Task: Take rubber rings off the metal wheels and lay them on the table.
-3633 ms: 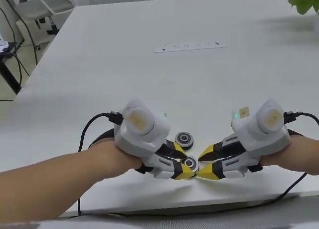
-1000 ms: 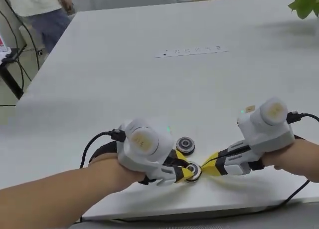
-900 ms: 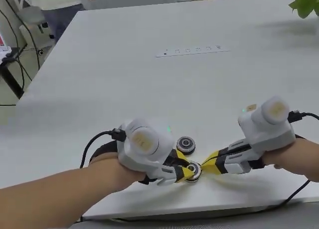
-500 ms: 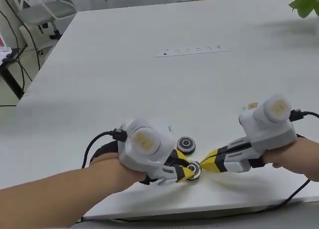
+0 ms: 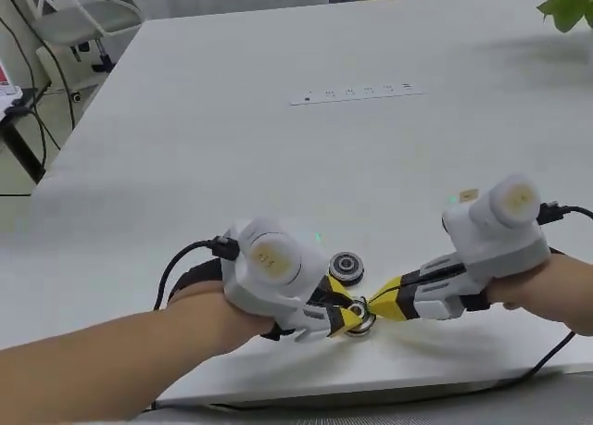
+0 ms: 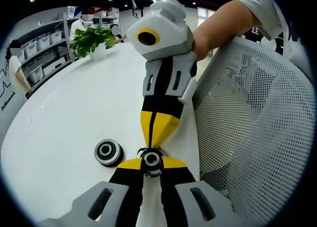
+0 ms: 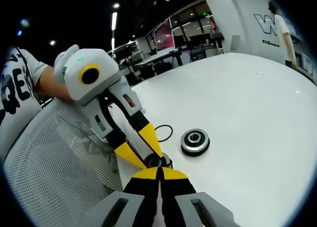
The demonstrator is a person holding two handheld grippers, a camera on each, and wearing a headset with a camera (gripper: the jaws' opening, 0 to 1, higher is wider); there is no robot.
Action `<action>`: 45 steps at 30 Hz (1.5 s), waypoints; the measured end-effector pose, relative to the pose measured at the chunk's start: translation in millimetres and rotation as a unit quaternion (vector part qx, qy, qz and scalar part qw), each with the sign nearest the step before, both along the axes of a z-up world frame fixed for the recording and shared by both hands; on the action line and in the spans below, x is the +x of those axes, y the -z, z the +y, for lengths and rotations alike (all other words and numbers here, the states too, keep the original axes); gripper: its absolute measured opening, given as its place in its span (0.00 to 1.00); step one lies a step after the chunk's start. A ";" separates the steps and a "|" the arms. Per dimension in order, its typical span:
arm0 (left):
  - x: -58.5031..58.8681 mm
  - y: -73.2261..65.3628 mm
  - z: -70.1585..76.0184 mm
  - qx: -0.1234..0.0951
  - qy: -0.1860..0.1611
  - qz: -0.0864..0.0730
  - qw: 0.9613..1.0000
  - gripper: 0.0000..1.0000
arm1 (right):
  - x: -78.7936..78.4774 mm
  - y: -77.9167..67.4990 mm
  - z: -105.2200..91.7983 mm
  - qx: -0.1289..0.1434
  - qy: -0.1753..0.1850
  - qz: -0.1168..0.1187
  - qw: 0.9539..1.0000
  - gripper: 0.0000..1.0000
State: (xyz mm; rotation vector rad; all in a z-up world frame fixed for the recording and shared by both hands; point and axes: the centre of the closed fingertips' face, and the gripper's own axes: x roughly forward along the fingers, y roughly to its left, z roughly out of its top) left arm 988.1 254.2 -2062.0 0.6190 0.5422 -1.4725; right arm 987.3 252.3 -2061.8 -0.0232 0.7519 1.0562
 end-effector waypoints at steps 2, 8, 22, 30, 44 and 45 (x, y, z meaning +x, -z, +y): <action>0.0 0.0 0.0 0.000 0.000 0.000 1.000 0.07 | -0.1 0.1 1.1 0.000 -0.001 -0.001 1.000 0.00; 0.1 0.0 0.1 0.000 -0.001 0.001 1.000 0.07 | -0.8 -0.2 2.8 -0.002 -0.006 -0.005 1.000 0.00; 0.3 -0.1 -0.3 -0.001 -0.003 0.001 1.000 0.07 | -5.2 -6.8 12.2 -0.005 -0.046 -0.043 0.998 0.00; -0.3 -0.2 -0.2 -0.006 -0.003 0.003 1.000 0.07 | -4.4 -7.3 6.8 0.001 -0.035 -0.036 0.999 0.00; -1.3 -1.3 0.0 -0.007 0.002 0.019 1.000 0.11 | -1.2 -10.7 5.3 0.004 -0.020 -0.036 0.999 0.00; -0.6 -1.5 0.8 -0.005 0.002 0.017 1.000 0.12 | -0.8 -10.8 5.0 0.006 -0.019 -0.035 0.999 0.00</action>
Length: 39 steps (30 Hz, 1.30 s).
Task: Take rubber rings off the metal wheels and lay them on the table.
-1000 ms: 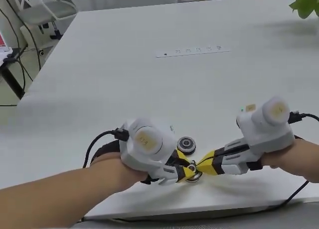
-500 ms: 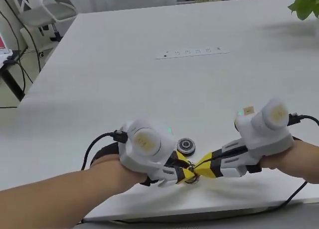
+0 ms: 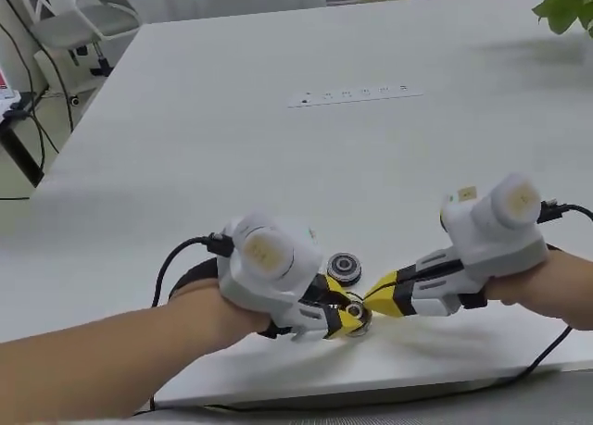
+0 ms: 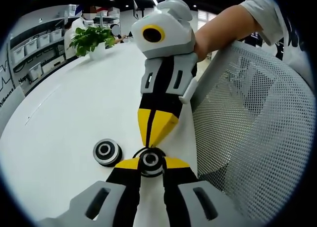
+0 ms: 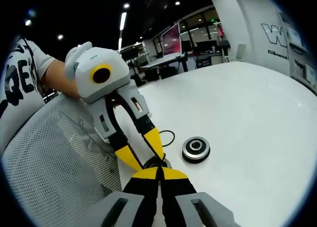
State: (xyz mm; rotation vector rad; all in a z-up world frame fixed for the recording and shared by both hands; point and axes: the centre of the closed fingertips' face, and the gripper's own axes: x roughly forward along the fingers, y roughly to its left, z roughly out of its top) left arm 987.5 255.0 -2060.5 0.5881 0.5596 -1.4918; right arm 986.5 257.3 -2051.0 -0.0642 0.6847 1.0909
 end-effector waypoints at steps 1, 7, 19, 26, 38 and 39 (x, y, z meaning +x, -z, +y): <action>-0.4 -0.7 0.2 0.000 0.001 0.001 1.000 0.12 | -0.1 -0.1 -0.1 0.000 0.000 0.000 1.000 0.00; -2.4 -10.3 2.7 -0.007 0.005 0.007 1.000 0.15 | 0.3 -2.5 -0.3 0.006 0.002 0.002 1.000 0.00; -5.0 -36.2 10.8 -0.039 -0.007 0.018 0.999 0.24 | 2.4 -7.6 -2.9 0.015 0.005 0.001 1.000 0.00; -2.6 -49.8 23.1 -0.056 -0.023 0.020 0.998 0.29 | 1.7 -10.7 -1.4 0.017 0.002 -0.001 1.000 0.00; -1.5 -75.4 46.5 -0.088 -0.050 0.016 0.995 0.37 | 2.0 -23.9 2.5 0.023 0.002 -0.009 1.000 0.00; -1.3 -77.5 47.8 -0.091 -0.053 0.016 0.994 0.37 | 2.1 -25.0 2.8 0.023 0.001 -0.010 1.000 0.00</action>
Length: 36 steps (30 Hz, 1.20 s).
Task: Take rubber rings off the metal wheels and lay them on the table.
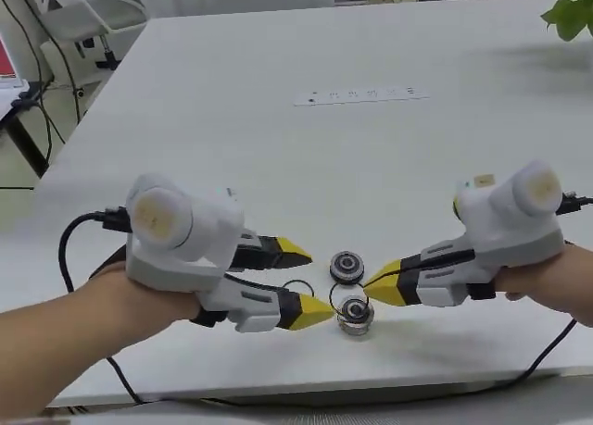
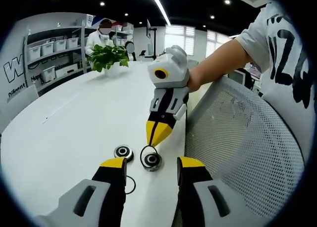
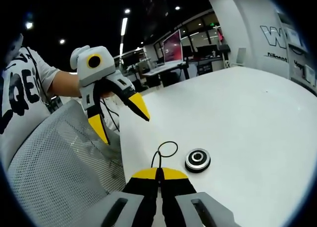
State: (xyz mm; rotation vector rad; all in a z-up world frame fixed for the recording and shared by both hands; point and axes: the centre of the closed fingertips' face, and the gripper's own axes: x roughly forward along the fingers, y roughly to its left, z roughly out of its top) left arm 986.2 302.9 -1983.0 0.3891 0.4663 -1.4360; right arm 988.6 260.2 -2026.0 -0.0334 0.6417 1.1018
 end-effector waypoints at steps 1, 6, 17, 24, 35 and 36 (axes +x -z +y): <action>0.2 -1.8 1.2 -0.003 -0.002 0.000 1.000 0.39 | -0.1 -1.0 0.5 0.000 -0.001 -0.001 1.000 0.00; 1.4 -12.1 9.0 -0.018 -0.016 -0.002 1.000 0.42 | 2.2 -9.0 5.3 0.005 -0.001 -0.007 1.000 0.00; 2.4 -14.8 29.4 -0.023 -0.040 -0.007 0.999 0.51 | 6.2 -17.5 15.6 0.013 -0.002 -0.014 1.000 0.00; 5.5 -16.6 41.3 -0.027 -0.056 -0.009 0.998 0.55 | 8.2 -19.1 21.2 0.014 -0.005 -0.016 1.000 0.00; 9.0 -22.1 51.7 -0.033 -0.071 -0.012 0.997 0.54 | 12.9 -23.6 28.0 0.015 -0.009 -0.021 1.000 0.00; 9.1 -22.8 52.4 -0.034 -0.071 -0.013 0.997 0.54 | 13.5 -23.8 28.5 0.016 -0.009 -0.021 1.000 0.00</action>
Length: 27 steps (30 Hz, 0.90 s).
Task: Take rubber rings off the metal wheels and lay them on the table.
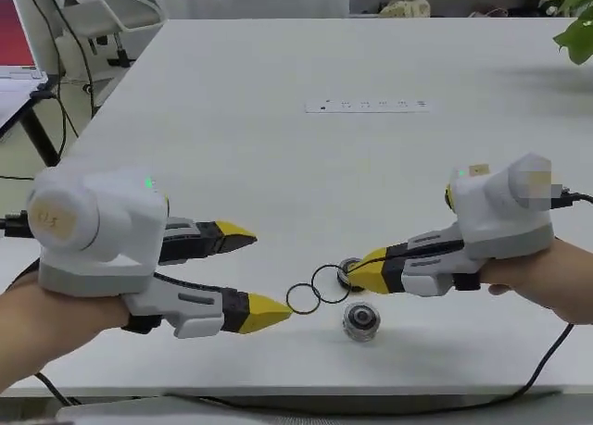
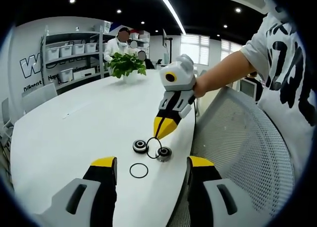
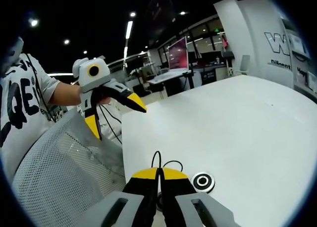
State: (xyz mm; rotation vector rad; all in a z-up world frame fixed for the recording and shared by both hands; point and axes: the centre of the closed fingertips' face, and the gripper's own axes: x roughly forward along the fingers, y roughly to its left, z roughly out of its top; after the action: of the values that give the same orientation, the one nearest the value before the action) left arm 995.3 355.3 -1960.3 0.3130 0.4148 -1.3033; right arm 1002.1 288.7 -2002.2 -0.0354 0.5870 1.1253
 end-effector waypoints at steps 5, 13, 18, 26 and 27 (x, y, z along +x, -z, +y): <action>0.3 -1.8 3.3 -0.003 -0.004 -0.002 1.000 0.54 | 2.6 -1.2 3.7 0.002 0.000 -0.001 1.000 0.00; 0.4 -3.2 10.5 -0.007 -0.014 -0.004 1.000 0.54 | 4.1 -3.1 12.0 0.005 -0.003 -0.004 1.000 0.00; -1.3 -2.6 15.7 -0.006 -0.018 -0.004 1.000 0.54 | 5.3 -0.6 15.9 0.005 -0.003 -0.003 1.000 0.00; -2.5 -0.8 25.6 -0.003 -0.030 -0.003 1.000 0.54 | 7.0 11.4 24.9 0.000 -0.004 0.004 1.000 0.00; -2.2 -0.8 26.7 -0.003 -0.032 -0.002 0.999 0.54 | 7.4 12.8 25.5 -0.001 -0.004 0.005 1.000 0.00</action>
State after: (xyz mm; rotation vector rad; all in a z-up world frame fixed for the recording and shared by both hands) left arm 993.1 381.9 -1959.5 0.2961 0.4143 -1.2399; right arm 1009.5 314.2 -2015.0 -0.0345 0.5964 1.1334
